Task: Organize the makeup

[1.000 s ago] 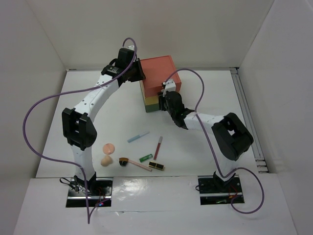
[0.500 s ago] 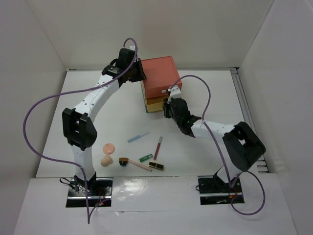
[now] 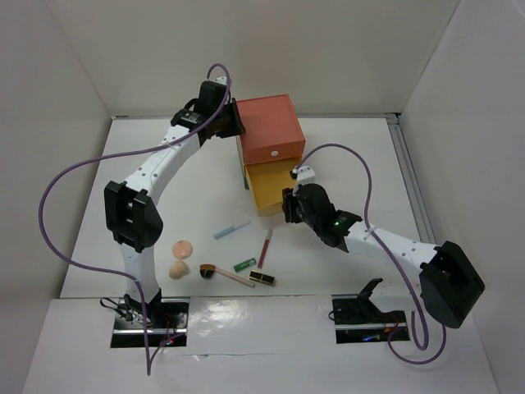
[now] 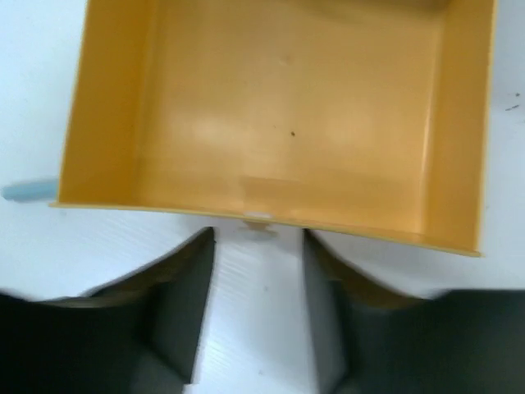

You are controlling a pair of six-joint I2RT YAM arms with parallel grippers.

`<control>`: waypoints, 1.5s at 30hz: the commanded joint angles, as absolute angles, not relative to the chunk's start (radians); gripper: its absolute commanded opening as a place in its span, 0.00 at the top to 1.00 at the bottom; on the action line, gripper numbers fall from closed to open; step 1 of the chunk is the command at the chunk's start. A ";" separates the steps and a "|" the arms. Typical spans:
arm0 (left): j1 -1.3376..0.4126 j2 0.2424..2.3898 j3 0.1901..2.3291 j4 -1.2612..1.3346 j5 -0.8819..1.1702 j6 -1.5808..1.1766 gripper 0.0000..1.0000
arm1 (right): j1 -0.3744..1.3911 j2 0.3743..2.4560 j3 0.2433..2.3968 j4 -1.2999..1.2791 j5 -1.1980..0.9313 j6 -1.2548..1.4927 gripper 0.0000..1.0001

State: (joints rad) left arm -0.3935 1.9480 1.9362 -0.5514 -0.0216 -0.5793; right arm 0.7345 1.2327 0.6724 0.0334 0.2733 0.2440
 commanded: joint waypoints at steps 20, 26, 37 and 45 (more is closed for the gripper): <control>-0.383 1.257 1.344 -0.736 -0.149 -0.667 0.00 | 1.166 1.336 0.854 -0.385 -0.049 0.000 0.13; -0.446 0.984 1.033 -0.833 -0.190 -0.790 0.00 | 1.244 1.450 0.853 -0.350 -0.012 0.057 0.15; -0.469 0.853 0.982 -0.936 -0.233 -0.830 0.00 | 1.272 1.528 0.787 -0.291 0.043 0.179 0.38; -0.469 0.906 1.022 -0.925 -0.253 -0.810 0.00 | 1.281 1.508 0.767 -0.281 0.109 0.209 0.75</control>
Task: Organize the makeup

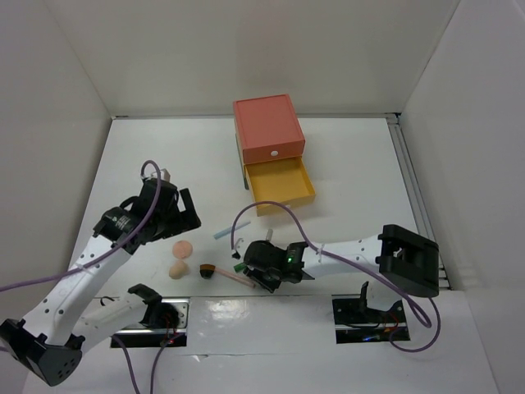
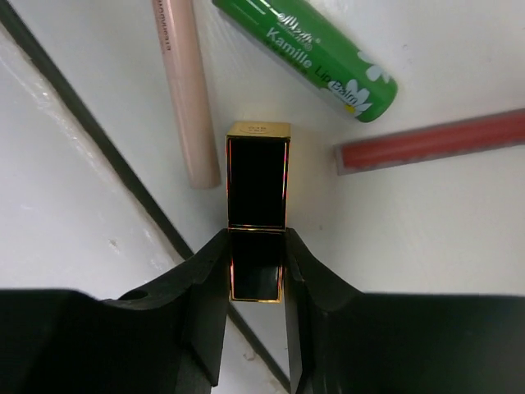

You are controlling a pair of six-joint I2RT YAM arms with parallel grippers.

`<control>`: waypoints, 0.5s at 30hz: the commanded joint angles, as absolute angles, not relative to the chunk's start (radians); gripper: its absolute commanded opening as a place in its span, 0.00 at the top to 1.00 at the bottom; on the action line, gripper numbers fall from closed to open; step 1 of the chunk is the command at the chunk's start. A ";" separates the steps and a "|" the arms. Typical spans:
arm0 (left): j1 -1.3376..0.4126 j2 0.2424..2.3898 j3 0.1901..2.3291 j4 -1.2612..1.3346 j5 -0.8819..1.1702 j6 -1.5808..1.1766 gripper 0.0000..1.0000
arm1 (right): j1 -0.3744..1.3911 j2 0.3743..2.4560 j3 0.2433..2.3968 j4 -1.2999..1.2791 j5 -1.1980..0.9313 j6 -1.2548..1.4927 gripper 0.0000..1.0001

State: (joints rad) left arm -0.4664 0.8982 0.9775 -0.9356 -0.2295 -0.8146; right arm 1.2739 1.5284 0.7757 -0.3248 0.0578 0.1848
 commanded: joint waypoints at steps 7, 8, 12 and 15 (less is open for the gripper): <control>-0.469 0.907 0.983 -0.861 -0.190 -0.744 0.00 | 1.302 1.396 0.897 -0.425 0.184 0.198 0.95; -0.469 0.917 0.971 -0.833 -0.177 -0.718 0.00 | 1.302 1.375 0.916 -0.437 0.236 0.198 0.95; -0.469 0.959 0.904 -0.735 -0.103 -0.661 0.02 | 1.185 1.270 0.995 -0.459 0.308 0.170 0.95; -0.480 1.003 0.884 -0.660 -0.043 -0.641 0.04 | 1.034 1.261 1.058 -0.417 0.308 0.124 0.95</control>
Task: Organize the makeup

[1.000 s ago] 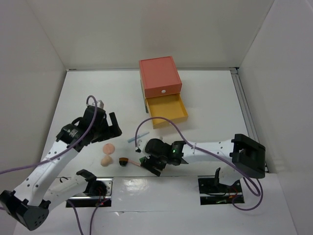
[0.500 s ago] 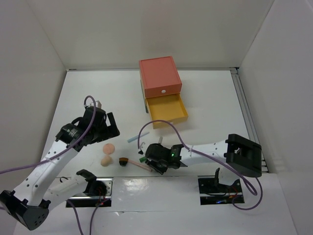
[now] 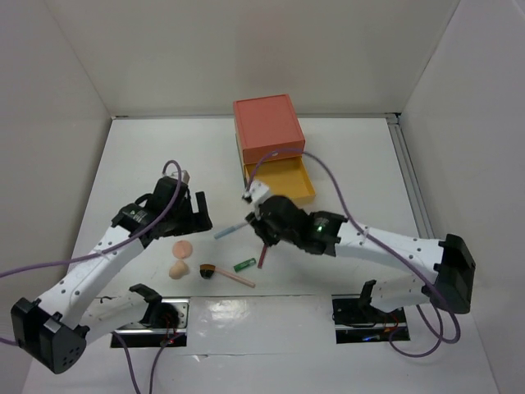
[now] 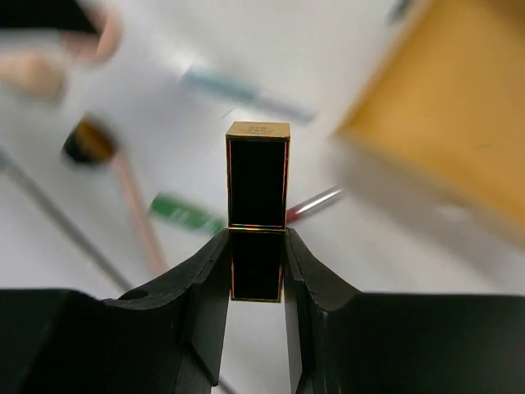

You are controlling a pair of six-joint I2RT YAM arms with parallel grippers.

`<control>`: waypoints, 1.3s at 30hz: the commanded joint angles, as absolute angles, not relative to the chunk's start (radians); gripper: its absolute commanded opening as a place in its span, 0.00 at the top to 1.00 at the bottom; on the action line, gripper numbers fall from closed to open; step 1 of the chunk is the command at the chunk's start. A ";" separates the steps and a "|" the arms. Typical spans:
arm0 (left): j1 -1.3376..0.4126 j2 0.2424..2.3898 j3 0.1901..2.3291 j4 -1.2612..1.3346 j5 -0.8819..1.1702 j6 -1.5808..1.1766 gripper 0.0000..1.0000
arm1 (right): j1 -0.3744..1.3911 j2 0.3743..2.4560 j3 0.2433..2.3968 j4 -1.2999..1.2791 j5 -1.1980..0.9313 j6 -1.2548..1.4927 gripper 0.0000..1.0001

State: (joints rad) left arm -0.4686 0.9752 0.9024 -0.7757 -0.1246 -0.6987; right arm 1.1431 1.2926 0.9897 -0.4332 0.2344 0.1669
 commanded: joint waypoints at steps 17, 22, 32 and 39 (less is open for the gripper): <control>-0.532 1.276 0.920 -0.443 0.003 -0.477 0.04 | 0.634 1.632 1.328 -0.373 0.116 -0.100 0.68; -0.532 1.304 0.890 -0.397 0.054 -0.427 0.04 | 0.624 1.646 1.361 -0.391 0.121 -0.074 0.28; -0.532 1.401 0.881 -0.307 0.077 -0.315 0.11 | 0.585 1.432 1.361 -0.405 0.089 0.000 0.16; -0.541 1.468 0.844 -0.232 0.029 -0.314 0.19 | 0.431 1.224 1.250 -0.321 -0.104 0.046 0.14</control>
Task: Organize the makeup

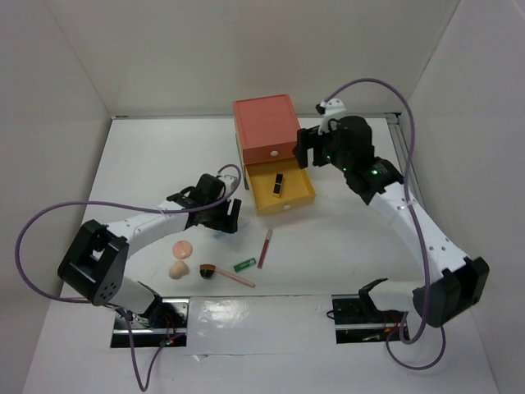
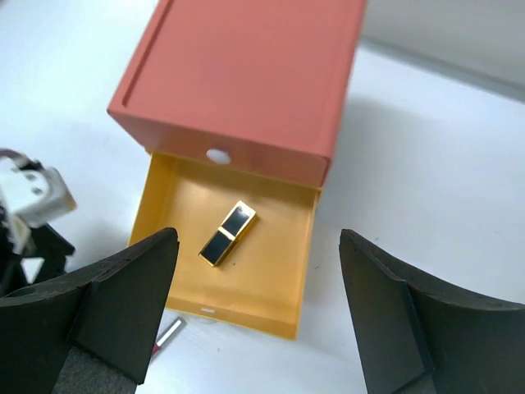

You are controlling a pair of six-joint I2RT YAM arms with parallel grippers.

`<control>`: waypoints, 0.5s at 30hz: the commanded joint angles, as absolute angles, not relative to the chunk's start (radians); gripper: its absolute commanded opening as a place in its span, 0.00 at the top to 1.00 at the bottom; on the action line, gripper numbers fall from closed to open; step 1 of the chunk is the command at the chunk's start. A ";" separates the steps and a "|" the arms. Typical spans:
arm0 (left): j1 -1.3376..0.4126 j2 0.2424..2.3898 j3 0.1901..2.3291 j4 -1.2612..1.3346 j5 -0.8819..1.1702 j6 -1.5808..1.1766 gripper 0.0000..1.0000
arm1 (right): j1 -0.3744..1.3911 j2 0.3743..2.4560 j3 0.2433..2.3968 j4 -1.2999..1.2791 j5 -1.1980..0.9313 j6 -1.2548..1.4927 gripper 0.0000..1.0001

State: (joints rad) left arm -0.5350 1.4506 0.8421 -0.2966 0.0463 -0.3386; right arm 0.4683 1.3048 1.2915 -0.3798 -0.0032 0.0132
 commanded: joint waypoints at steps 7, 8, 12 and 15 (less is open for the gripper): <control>-0.589 1.545 0.854 -0.234 0.009 -0.302 0.25 | 0.344 1.137 1.198 -0.283 -0.178 0.057 0.12; -0.600 1.557 0.854 -0.235 -0.012 -0.319 0.29 | 0.335 1.126 1.189 -0.273 -0.166 0.067 0.12; -0.626 1.598 0.842 -0.288 -0.095 -0.382 0.35 | 0.324 1.098 1.166 -0.249 -0.146 0.067 0.11; -0.653 1.612 0.833 -0.302 -0.147 -0.422 0.48 | 0.313 1.112 1.166 -0.258 -0.164 0.077 0.11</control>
